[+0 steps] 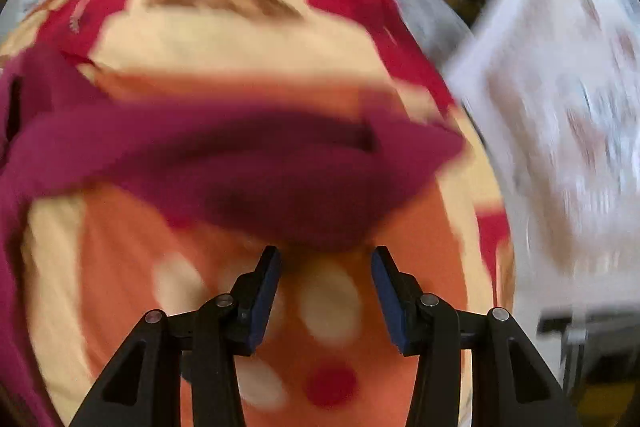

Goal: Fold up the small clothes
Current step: 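Grasp the other side edge with the right tool and fold it over the center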

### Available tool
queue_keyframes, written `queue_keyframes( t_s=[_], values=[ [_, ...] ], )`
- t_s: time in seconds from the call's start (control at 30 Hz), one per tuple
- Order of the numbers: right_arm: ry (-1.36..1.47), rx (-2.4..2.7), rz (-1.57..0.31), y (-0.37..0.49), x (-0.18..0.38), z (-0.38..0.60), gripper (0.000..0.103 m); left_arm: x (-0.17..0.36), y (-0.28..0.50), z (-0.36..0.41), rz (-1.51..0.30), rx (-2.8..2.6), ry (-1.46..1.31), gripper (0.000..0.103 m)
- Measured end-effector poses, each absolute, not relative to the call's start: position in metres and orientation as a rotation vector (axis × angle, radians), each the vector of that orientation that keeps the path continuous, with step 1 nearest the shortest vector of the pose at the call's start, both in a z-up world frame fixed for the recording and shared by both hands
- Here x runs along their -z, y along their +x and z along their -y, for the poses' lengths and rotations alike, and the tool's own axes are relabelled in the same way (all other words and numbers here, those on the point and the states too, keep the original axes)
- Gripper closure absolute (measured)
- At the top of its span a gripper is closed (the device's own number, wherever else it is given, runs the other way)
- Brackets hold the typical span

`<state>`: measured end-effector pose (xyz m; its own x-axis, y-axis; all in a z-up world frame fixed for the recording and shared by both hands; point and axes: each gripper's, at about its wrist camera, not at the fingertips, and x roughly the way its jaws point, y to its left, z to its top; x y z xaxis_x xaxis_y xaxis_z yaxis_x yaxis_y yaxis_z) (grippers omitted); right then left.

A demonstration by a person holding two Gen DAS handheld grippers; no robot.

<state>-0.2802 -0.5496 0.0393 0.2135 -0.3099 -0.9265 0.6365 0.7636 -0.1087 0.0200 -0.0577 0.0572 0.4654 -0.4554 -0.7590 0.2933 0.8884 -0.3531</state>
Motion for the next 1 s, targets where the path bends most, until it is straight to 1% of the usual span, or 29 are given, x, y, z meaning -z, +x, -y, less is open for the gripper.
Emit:
queue_keyframes(
  t_s=[0.07, 0.1, 0.17, 0.23, 0.3, 0.33, 0.47, 0.53, 0.57, 0.63, 0.67, 0.7, 0.77, 0.87, 1.0],
  values=[
    [0.444, 0.658, -1.076, -0.302, -0.055, 0.550, 0.058, -0.059, 0.018, 0.057, -0.974, 0.465, -0.178, 0.033],
    [0.515, 0.633, -0.977, -0.311, -0.067, 0.550, 0.058, -0.059, 0.018, 0.058, -0.971, 0.465, -0.175, 0.033],
    [0.610, 0.570, -0.841, -0.314, -0.084, 0.554, 0.057, -0.059, 0.017, 0.060, -0.976, 0.470, -0.178, 0.033],
    [0.706, 0.525, -0.746, -0.303, -0.093, 0.563, 0.055, -0.058, 0.016, 0.062, -0.985, 0.474, -0.183, 0.033],
    [0.765, 0.514, -0.717, -0.280, -0.094, 0.574, 0.044, -0.057, 0.014, 0.064, -0.985, 0.477, -0.177, 0.033],
    [0.778, 0.522, -0.717, -0.270, -0.092, 0.580, 0.042, -0.057, 0.013, 0.065, -0.984, 0.476, -0.172, 0.033],
    [0.868, 0.625, -0.832, -0.233, -0.061, 0.608, 0.042, -0.056, 0.012, 0.062, -0.985, 0.475, -0.164, 0.033],
    [0.896, 0.674, -0.892, -0.229, -0.045, 0.612, 0.042, -0.056, 0.012, 0.060, -0.986, 0.466, -0.165, 0.033],
    [0.926, 0.672, -0.889, -0.231, -0.039, 0.617, 0.042, -0.056, 0.013, 0.057, -0.985, 0.460, -0.170, 0.033],
    [0.982, 0.668, -0.844, -0.240, -0.030, 0.623, 0.061, -0.055, 0.017, 0.050, -0.986, 0.449, -0.184, 0.033],
    [0.989, 0.655, -0.819, -0.244, -0.030, 0.623, 0.081, -0.055, 0.017, 0.048, -0.988, 0.445, -0.188, 0.033],
    [0.987, 0.635, -0.792, -0.245, -0.035, 0.622, 0.087, -0.054, 0.019, 0.046, -0.990, 0.441, -0.193, 0.033],
    [0.944, 0.599, -0.736, -0.243, -0.054, 0.614, 0.092, -0.055, 0.020, 0.040, -0.993, 0.436, -0.209, 0.033],
    [0.784, 0.455, -0.614, -0.223, -0.110, 0.584, 0.093, -0.062, 0.022, 0.032, -0.971, 0.431, -0.234, 0.033],
    [0.604, 0.137, -0.538, -0.171, -0.176, 0.514, 0.093, -0.078, 0.026, 0.020, -0.926, 0.424, -0.291, 0.033]
  ],
)
